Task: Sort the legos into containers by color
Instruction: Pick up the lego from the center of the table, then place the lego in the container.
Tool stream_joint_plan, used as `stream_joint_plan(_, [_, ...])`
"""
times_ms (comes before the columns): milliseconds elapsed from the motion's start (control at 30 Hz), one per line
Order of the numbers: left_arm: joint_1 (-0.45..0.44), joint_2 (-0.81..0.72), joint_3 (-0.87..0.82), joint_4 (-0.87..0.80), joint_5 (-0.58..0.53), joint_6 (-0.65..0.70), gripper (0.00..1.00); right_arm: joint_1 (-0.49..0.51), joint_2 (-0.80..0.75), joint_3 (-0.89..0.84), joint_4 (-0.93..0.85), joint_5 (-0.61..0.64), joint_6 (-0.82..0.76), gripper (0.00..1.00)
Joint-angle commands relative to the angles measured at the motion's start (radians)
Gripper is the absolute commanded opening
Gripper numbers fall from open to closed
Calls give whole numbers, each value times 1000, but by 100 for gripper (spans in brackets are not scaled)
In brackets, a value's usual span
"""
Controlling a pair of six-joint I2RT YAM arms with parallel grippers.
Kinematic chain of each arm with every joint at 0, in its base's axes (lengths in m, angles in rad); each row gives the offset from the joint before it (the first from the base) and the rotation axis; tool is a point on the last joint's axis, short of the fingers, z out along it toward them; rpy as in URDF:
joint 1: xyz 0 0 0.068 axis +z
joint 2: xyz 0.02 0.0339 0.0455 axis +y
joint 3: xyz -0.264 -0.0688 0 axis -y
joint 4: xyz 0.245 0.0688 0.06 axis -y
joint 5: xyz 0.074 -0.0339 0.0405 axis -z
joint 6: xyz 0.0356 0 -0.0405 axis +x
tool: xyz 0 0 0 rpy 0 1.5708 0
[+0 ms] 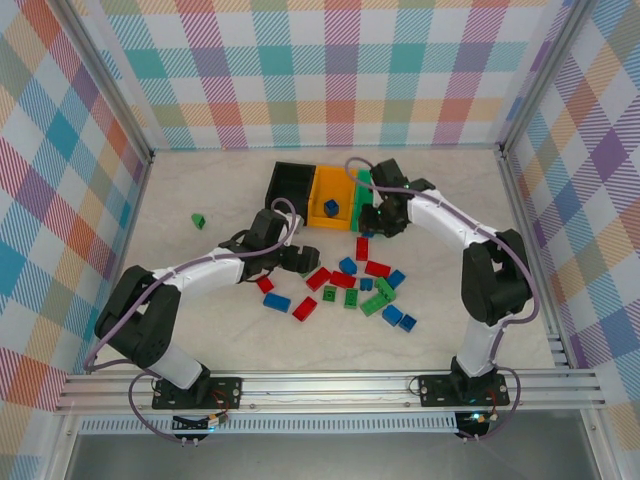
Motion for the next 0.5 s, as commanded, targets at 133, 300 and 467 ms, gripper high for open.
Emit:
stream_joint_plan(133, [56,-41,-53,60,10,-64,91,16,126,216,9,-97,62,28])
stream_joint_plan(300, [132,-66,-97,104,56,-117,92,28,261,447,-62,-88,55,32])
stream_joint_plan(467, [184,-55,-113,131,109,-147,92,42,329,586,-160,-53,24,54])
